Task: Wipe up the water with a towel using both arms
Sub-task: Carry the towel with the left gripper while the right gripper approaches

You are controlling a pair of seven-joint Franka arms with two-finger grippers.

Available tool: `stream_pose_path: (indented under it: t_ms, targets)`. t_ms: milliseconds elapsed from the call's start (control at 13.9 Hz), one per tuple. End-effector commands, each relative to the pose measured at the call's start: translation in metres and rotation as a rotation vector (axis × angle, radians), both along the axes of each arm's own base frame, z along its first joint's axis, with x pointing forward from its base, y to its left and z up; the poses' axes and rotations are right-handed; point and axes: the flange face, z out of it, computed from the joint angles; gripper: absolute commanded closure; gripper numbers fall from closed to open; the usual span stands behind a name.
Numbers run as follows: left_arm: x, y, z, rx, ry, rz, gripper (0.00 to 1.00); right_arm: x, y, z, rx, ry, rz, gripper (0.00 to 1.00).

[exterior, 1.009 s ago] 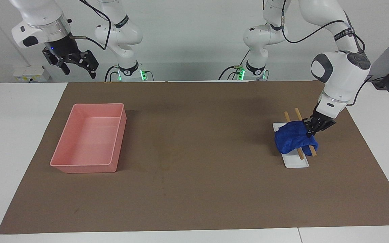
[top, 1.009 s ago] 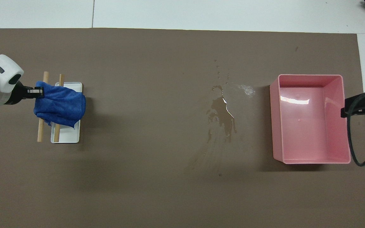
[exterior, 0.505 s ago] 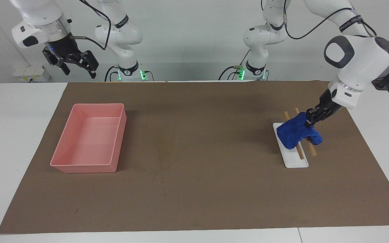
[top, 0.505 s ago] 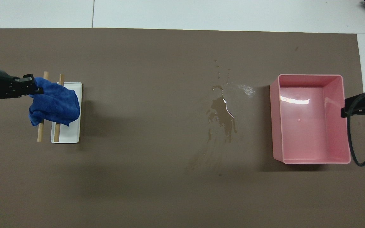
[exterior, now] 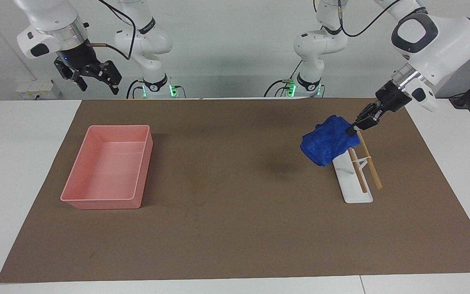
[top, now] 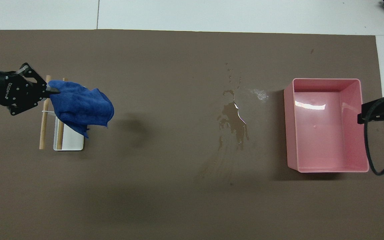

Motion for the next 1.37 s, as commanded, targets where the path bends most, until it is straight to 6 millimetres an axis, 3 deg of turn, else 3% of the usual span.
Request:
stream_pose_path:
  t_ms: [0, 72, 361, 649, 1082, 1298]
  targets:
    - [-0.009, -0.047, 0.010, -0.107, 0.154, 0.152, 1.00, -0.006, 0.015, 0.006, 0.084, -0.009, 0.039, 0.00]
    - [-0.011, -0.063, 0.012, -0.135, 0.192, 0.196, 1.00, -0.007, 0.028, 0.008, 0.118, -0.014, 0.062, 0.00]
    - [-0.014, -0.123, 0.023, -0.260, 0.307, 0.391, 1.00, -0.010, 0.108, 0.016, 0.183, -0.136, 0.290, 0.00]
    - [-0.026, -0.171, 0.033, -0.324, 0.355, 0.476, 1.00, -0.037, 0.200, -0.003, 0.188, -0.294, 0.498, 0.00]
    - [-0.037, -0.193, 0.046, -0.343, 0.342, 0.488, 1.00, -0.041, 0.266, -0.042, 0.206, -0.384, 0.800, 0.00]
    - [-0.045, -0.204, 0.045, -0.320, 0.352, 0.452, 1.00, -0.031, 0.272, -0.058, 0.209, -0.371, 0.923, 0.00]
